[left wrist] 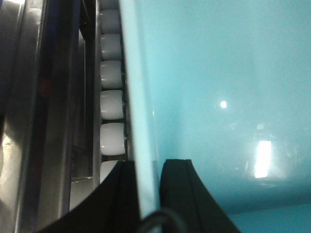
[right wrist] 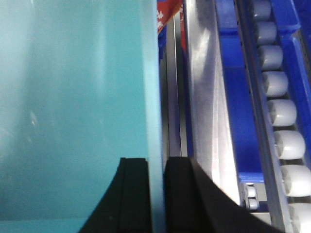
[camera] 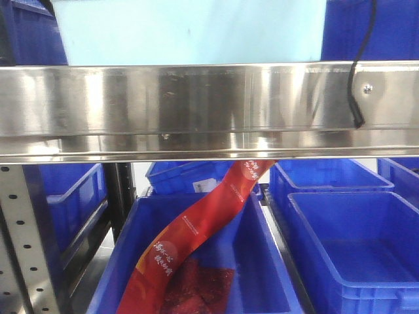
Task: Move two blue bins to right shelf middle
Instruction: 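Lower the teal bin onto the upper rollers and open both grippers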
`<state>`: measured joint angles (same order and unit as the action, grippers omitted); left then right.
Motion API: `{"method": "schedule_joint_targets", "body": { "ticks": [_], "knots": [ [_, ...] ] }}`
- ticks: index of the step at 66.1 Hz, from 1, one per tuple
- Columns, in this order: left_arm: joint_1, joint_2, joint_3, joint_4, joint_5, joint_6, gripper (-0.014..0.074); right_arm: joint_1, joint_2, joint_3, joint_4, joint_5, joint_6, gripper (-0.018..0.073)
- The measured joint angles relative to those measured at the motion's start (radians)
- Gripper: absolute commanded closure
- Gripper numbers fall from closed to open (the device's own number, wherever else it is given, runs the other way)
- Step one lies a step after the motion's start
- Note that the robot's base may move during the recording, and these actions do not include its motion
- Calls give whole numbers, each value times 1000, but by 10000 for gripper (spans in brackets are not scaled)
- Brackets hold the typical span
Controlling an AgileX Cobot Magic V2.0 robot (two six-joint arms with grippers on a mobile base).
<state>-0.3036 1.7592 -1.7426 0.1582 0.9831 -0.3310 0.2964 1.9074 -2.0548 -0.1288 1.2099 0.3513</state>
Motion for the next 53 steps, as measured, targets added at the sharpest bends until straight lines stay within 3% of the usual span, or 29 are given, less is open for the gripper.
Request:
{"method": "schedule_joint_targets", "body": {
  "ticks": [14,19,24,42,46,53],
  "knots": [
    [0,6,-12,7,-30,7,244,-2,17,0,28,-20,2,257],
    [0,6,-34,1,-40,9,150,4,15,-7,33,-42,2,174],
    [-3,6,-66,4,-40,11,101,9,5,-8,6,-49,2,153],
    [-4,6,-203,46,30,15,125,9,-73,-10,-82,-49,4,155],
    [-4,6,-245,46,66,15,188,9,-96,-10,-82,-50,4,158],
    [-4,4,-311,39,134,15,396,9,-146,-10,-82,-50,4,190]
  ]
}}
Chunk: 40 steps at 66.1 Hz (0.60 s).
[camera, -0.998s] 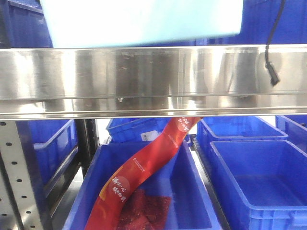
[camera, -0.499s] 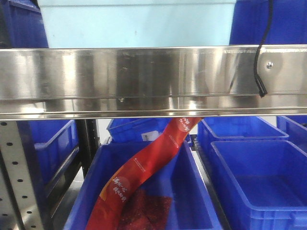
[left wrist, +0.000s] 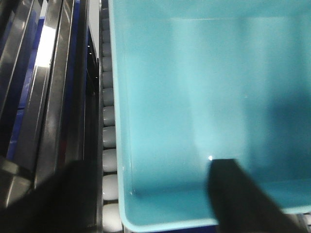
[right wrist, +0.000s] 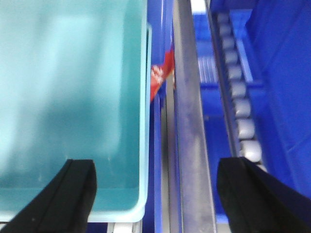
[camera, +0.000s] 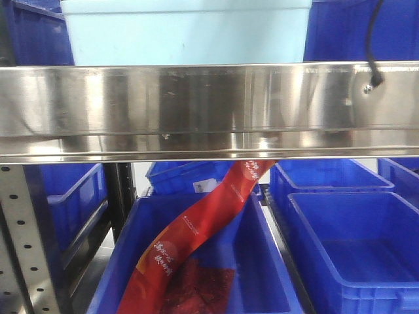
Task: Move two blue bins to right shelf middle
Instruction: 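Lower the teal bin onto the upper rollers and open both grippers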
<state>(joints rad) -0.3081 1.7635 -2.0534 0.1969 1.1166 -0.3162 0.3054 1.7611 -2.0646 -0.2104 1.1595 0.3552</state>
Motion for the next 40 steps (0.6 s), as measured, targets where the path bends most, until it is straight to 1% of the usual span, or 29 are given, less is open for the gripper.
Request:
{"method": "schedule_joint_targets", "body": {
  "ticks": [3,5,9,10,13,14,22,28,34,40],
  "knots": [
    [0,-2,-22,-4,14,0,505,0,-21,0,2,0,0,260],
    [0,-2,-32,-9,19,0,582,0,-33,0,8,0,0,333],
    [0,-9,-47,-23,25,0,703,0,-56,0,23,-1,-8,482],
    [0,-11,-52,-25,25,0,706,0,-62,0,25,-1,-10,523],
    [-3,-21,-57,-34,32,2,708,0,-71,0,34,-1,-15,689],
    [-2,-26,-58,-38,33,2,708,0,-74,0,38,-1,-15,728],
    [-23,-58,-62,-38,49,2,707,0,-78,0,50,-1,-19,722],
    [-49,-85,-35,-15,39,2,707,0,-82,2,53,-3,-21,722],
    [-77,-129,48,-10,-25,-8,707,0,-110,56,53,-42,-23,722],
    [-98,-186,158,-12,-117,-33,707,0,-164,147,53,-129,-23,722]
  ]
}}
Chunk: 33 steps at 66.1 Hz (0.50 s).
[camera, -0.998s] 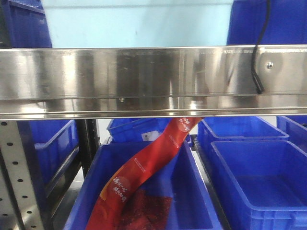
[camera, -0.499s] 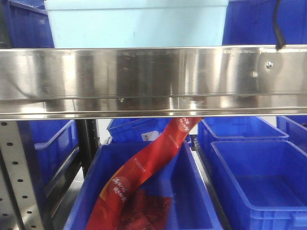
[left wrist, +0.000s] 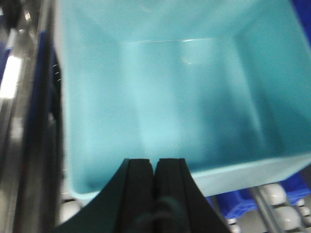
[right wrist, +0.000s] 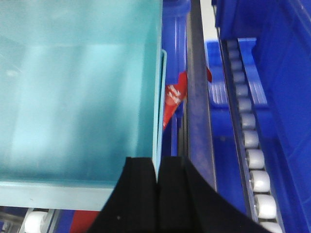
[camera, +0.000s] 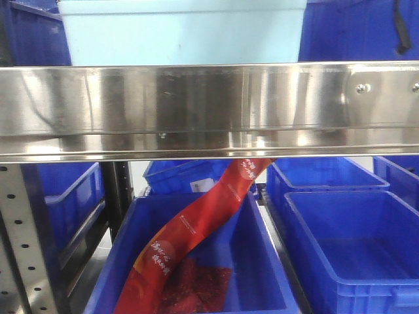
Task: Move two blue bins to right shelf middle
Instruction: 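Lower the teal bin onto the upper rollers and open both grippers, then withdraw both grippers back from the placed teal bin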
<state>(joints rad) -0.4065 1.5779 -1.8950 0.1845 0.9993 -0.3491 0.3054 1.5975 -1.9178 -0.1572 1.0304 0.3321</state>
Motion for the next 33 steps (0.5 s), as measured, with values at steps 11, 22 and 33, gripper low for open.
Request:
{"method": "schedule_joint_targets", "body": {
  "ticks": [11,22,33],
  "knots": [
    [0,-131,227,-8,-192,-21,707,0,-145,248,-2,-216,-14,722],
    [0,-282,480,-4,-400,-25,707,0,-279,541,-2,-460,-26,722],
    [0,-420,739,11,-575,-26,707,0,-405,814,-2,-665,-28,722]
  ]
}}
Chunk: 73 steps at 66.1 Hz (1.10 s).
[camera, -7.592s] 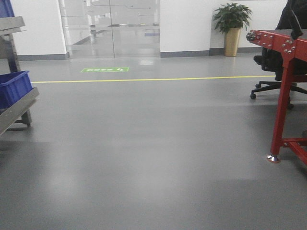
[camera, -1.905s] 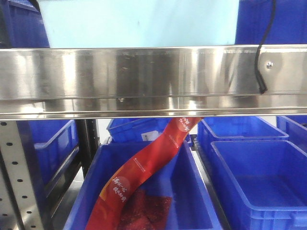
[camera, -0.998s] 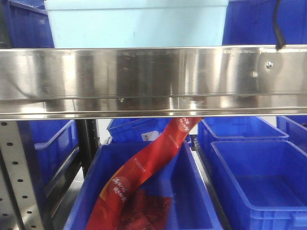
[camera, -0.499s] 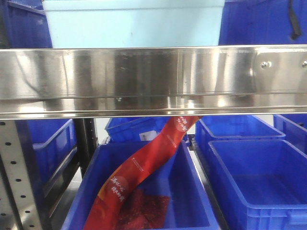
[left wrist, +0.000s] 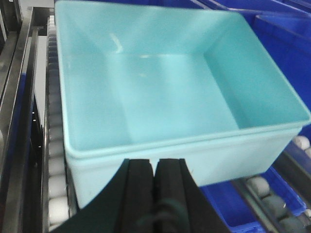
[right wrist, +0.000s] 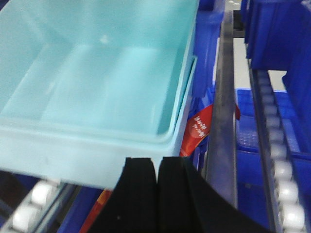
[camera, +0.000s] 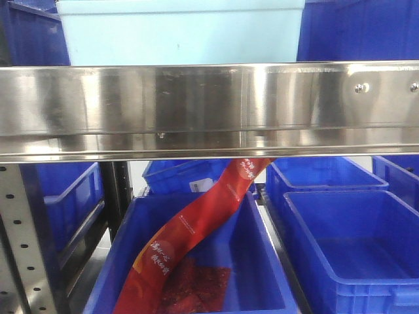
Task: Move two blue bins to right shelf middle
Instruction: 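Withdraw both grippers back from the placed teal bin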
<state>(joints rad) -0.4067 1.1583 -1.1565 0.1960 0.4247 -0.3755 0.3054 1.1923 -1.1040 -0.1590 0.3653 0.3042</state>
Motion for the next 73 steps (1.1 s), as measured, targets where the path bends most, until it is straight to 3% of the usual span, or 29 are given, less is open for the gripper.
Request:
{"method": "schedule_joint_targets", "body": {
  "ticks": [14,31,48,73],
  "knots": [
    [0,-184,285,6,-208,0,707,0,-167,308,-24,-206,-2,722],
    [0,-451,490,8,-229,0,707,0,-375,477,-33,-220,-2,722],
    [0,-666,522,17,-229,0,707,0,-544,485,-35,-174,-4,722],
    [0,-717,523,19,-229,0,707,0,-589,485,-35,-174,-4,722]
  ]
}}
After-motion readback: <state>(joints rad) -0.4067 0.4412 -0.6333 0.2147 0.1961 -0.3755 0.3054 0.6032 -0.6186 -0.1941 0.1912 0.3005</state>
